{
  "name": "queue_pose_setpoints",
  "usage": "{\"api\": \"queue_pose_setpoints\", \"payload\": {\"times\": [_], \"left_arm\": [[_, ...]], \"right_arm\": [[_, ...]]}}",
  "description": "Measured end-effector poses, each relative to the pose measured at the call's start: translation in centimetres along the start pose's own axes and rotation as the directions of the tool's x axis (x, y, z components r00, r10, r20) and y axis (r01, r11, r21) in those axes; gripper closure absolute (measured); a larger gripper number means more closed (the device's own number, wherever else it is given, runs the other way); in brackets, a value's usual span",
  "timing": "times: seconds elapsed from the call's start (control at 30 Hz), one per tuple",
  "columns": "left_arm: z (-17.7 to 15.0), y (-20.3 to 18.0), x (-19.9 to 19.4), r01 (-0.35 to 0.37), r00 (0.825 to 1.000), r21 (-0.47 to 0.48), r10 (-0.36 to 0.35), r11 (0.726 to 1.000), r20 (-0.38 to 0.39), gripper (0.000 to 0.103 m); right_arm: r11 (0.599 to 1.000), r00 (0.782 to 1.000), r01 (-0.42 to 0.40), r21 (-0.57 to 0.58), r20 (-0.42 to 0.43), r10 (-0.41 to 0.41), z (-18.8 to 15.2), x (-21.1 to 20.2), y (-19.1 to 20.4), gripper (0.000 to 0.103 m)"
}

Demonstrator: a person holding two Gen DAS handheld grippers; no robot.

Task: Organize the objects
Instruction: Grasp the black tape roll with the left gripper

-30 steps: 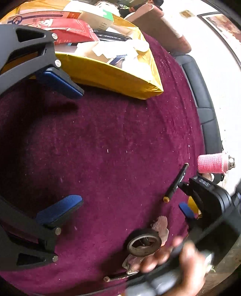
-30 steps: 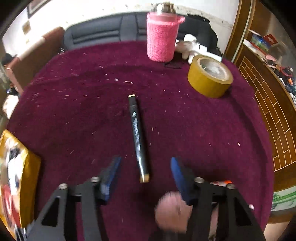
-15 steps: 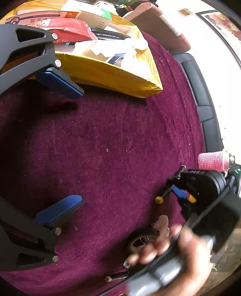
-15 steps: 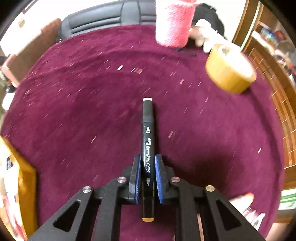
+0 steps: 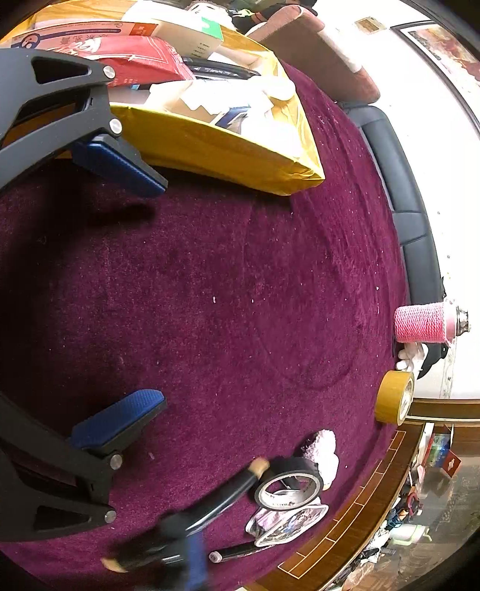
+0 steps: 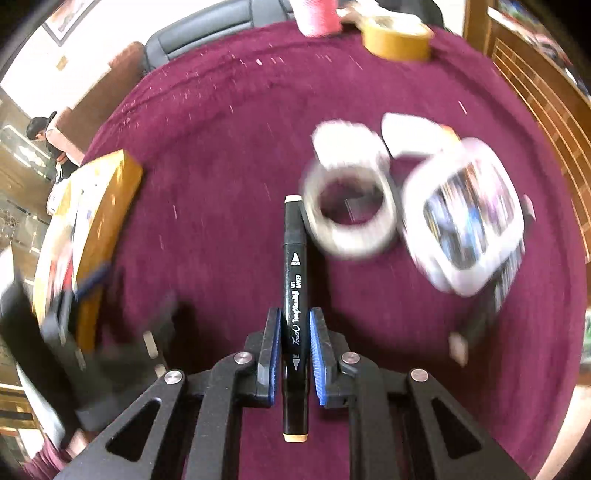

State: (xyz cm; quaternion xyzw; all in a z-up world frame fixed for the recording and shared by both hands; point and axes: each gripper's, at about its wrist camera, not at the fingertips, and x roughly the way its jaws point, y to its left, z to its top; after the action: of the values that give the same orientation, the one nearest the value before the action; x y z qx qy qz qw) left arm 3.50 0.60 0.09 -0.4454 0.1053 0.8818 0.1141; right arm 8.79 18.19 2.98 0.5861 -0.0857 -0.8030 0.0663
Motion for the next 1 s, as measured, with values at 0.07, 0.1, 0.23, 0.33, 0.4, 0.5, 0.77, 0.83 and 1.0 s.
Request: {"api": "queue_pose_setpoints", "payload": {"times": [0.07,0.1,0.23,0.33,0.4,0.5,0.77,0.83,1.0], "left_arm": [[-0.1,0.0,-0.1,0.0,1.0,0.0,0.0,1.0,-0.005,0.0],[-0.1,0.0,-0.1,0.003,1.0,0.002,-0.003,1.0,-0.012,0.0],[-0.1,-0.5,-1.4,0.127,0.992,0.006,-0.127,0.992,-0.022,0.0],[0.8,-2.0,-2.4,0.191,0.981,0.009,-0.191,0.981,-0.013,0.0],[1.9,-3.0,-2.2,0.225,0.974,0.018,-0.225,0.974,-0.019,0.0],[3.9,-4.5,-1.6,0.255,0.967,0.03,-0.256,0.966,0.005,0.0],[8.7,-8.7,2.4,0.368,0.93,0.076,-0.366,0.927,-0.042,0.027],[9.3,-9.5,3.3,0.374,0.927,0.093,-0.37,0.923,-0.052,0.027],[9.6,-10.4,5.0,0.4,0.915,0.087,-0.394,0.912,-0.084,0.064]], "right_arm": [[1.0,1.0,0.008,0.003,0.021,-0.008,-2.6,-0.4,-0.7,0.087],[1.0,0.999,0.01,0.001,0.045,-0.01,-3.5,-0.8,-0.8,0.087],[1.0,0.994,0.007,0.003,0.108,-0.007,-5.6,-1.5,-0.9,0.086],[1.0,0.986,-0.018,-0.005,0.168,0.019,-6.6,-1.6,-1.4,0.085],[0.998,0.979,-0.066,0.012,0.193,0.063,-6.9,-1.7,-2.0,0.08],[0.988,0.965,-0.151,0.035,0.223,0.14,-7.3,-1.7,-2.9,0.073],[0.961,0.932,-0.269,0.067,0.269,0.242,-7.5,-1.4,-3.7,0.062],[0.956,0.927,-0.286,0.063,0.272,0.259,-7.6,-1.4,-3.9,0.059],[0.955,0.92,-0.295,0.035,0.28,0.274,-7.8,-1.6,-3.4,0.049]]}}
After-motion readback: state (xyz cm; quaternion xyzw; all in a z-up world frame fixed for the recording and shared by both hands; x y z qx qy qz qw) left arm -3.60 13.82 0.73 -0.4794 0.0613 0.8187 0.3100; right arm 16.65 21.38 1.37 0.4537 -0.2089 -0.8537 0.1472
